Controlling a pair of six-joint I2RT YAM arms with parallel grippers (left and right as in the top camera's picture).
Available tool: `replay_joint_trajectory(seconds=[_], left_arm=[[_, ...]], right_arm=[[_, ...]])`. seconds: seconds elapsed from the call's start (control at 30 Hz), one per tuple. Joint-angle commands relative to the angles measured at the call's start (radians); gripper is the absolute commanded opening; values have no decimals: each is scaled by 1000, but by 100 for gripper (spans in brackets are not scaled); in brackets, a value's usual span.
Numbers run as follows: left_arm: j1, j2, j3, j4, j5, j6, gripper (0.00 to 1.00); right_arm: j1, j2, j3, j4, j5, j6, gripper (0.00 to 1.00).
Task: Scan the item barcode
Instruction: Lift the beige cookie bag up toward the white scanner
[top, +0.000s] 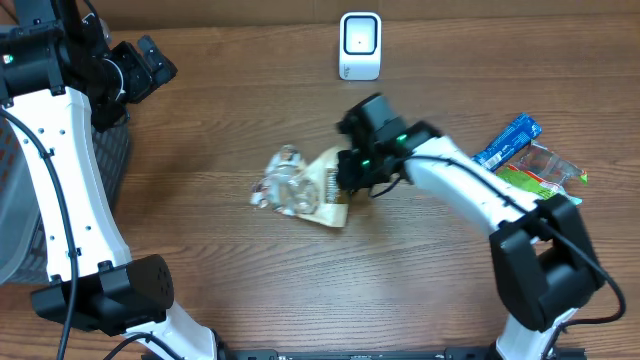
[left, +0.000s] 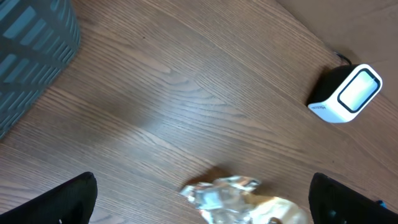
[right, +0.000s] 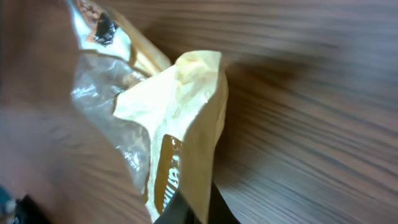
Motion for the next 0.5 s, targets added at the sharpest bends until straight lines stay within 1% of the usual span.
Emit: replay_joint_trajectory(seconds=[0.0, 0.2, 0.23, 0.27, 0.3, 0.33, 0.4, 0.47], left_arm=[[-6, -3, 20, -2, 8, -14, 100], [-6, -3, 20, -2, 8, -14, 100], [-6, -3, 20, -2, 8, -14, 100], [-6, -3, 20, -2, 8, -14, 100], [-7, -3, 20, -2, 8, -14, 100], [-6, -3, 20, -2, 8, -14, 100], [-6, -3, 20, -2, 8, -14, 100], [-6, -3, 20, -2, 8, -14, 100]], right_arm=[[-56, -19, 13, -72, -3, -6, 4], [-76, -19, 13, -238, -4, -116, 4], [-76, -19, 13, -309, -7, -161, 6], [-76, -19, 13, -345, -6, -201, 32], [-76, -19, 13, -367, -6, -235, 47], [-76, -19, 14, -382, -2, -270, 57], [-77, -20, 30, -409, 31, -334, 71], [-77, -20, 78, -431, 112, -335, 77]])
